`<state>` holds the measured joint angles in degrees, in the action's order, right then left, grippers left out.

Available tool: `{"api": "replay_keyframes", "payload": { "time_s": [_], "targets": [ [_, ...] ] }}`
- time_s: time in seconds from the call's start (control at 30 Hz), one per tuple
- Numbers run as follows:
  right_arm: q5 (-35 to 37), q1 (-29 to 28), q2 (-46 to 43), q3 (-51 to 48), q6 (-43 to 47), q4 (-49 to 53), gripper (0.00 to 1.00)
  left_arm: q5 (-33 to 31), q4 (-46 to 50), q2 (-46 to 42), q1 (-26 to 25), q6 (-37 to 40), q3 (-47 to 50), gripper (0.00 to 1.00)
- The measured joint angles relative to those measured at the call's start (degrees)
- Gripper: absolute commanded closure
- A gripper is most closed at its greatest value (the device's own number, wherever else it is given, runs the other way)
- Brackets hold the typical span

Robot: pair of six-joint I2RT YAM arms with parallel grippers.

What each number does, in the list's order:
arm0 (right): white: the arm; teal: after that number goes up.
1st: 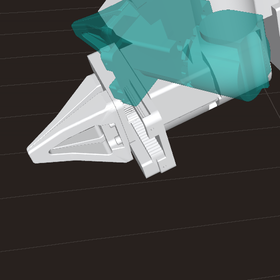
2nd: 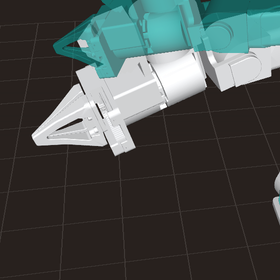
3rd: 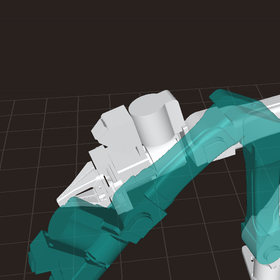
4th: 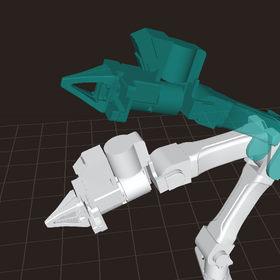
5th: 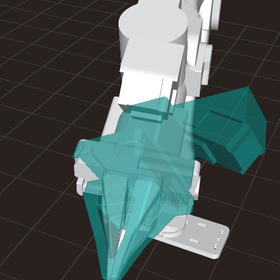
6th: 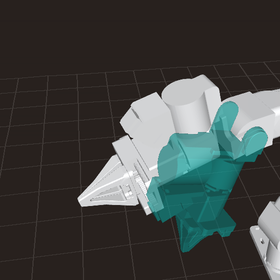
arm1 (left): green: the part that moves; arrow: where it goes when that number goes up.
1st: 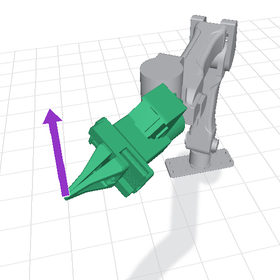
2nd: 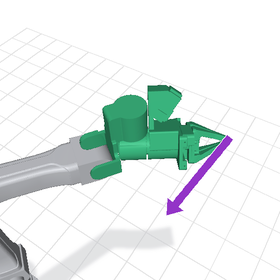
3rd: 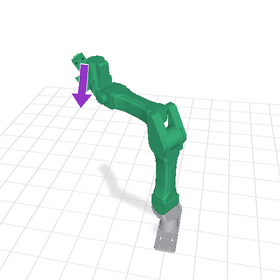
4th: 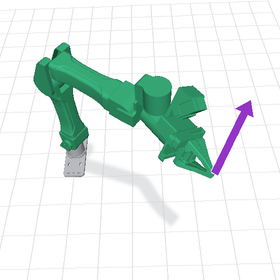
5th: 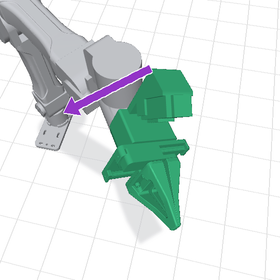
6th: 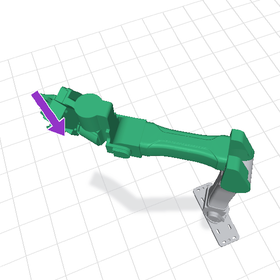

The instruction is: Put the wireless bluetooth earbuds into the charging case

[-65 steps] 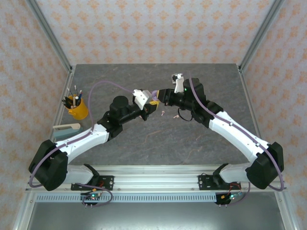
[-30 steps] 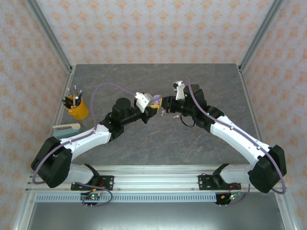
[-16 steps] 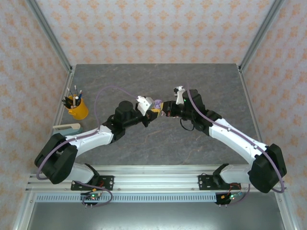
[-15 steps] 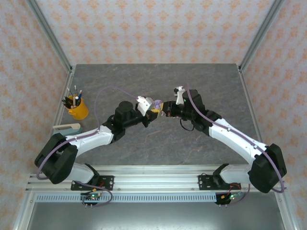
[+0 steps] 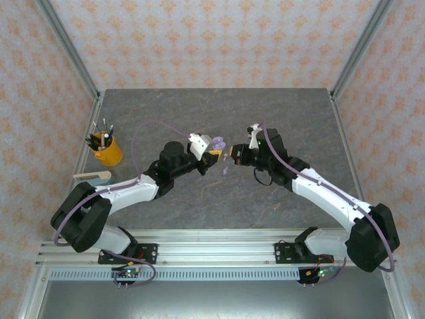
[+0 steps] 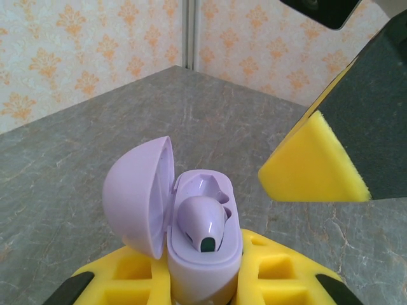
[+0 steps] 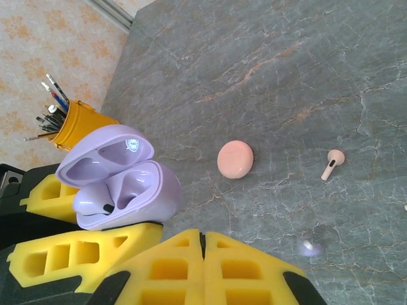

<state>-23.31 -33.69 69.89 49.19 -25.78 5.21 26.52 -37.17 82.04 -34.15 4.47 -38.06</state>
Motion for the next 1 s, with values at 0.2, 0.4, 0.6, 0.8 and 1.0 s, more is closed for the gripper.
{"api": "replay_keyframes", "payload": {
  "time_s": [0.2, 0.4, 0.6, 0.8, 1.0],
  "targets": [
    [1.38, 0.44, 0.72, -1.49, -0.02, -0.50, 0.95, -0.13, -0.46, 1.57, 0.00, 0.00, 0.04, 1.00],
    [3.26, 1.40, 5.53, -5.99, -2.16, -0.87, 0.84, -1.66, -1.03, 1.60, 0.00, 0.02, 1.49, 1.00],
    [2.78, 0.92, 9.81, -6.93, -4.85, -0.42, 0.64, -4.37, -0.81, -0.72, 0.04, 0.11, 3.37, 1.00],
    [5.81, -3.54, 14.78, -3.74, -10.36, 4.98, 0.49, -6.73, -0.59, -6.47, 2.01, 0.48, 5.57, 1.00],
    [12.15, -9.99, 23.69, 6.69, -20.96, 13.51, 0.48, -8.48, 0.55, -11.82, 5.18, 0.48, 7.41, 1.00]
  ]
}}
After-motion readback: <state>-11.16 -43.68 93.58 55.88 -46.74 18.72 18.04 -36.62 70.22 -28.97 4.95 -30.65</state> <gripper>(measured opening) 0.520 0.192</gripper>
